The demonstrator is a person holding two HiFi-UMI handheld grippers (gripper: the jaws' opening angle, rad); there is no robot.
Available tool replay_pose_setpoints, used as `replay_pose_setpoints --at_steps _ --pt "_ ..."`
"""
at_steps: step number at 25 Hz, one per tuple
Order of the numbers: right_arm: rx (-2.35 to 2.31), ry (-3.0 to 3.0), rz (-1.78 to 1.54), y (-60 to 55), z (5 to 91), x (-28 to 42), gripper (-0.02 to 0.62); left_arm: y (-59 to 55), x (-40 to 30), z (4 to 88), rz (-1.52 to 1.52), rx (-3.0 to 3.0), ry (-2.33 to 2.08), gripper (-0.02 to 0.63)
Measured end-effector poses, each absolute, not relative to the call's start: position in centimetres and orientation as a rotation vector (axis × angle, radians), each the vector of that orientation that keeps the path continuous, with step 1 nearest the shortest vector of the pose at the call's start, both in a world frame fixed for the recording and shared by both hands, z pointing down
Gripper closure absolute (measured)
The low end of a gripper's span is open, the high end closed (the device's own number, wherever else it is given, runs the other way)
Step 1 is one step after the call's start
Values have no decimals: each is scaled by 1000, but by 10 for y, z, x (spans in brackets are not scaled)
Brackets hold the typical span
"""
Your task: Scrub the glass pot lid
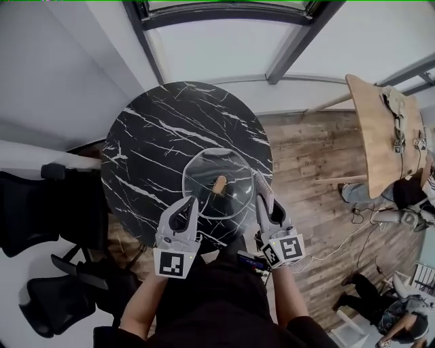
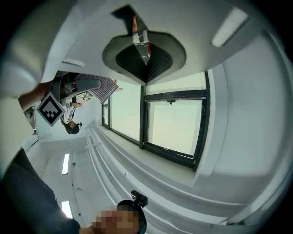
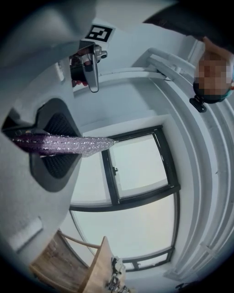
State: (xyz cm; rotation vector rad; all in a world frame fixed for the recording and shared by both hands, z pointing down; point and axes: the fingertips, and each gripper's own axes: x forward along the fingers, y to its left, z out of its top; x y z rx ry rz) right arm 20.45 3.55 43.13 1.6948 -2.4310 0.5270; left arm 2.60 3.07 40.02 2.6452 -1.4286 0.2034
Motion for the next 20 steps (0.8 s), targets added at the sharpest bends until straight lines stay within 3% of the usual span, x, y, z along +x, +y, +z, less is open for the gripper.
replay_pose_setpoints --at_steps 20 --pt "1261 -2413 499 -20 558 225 522 5 70 450 184 2407 -1620 604"
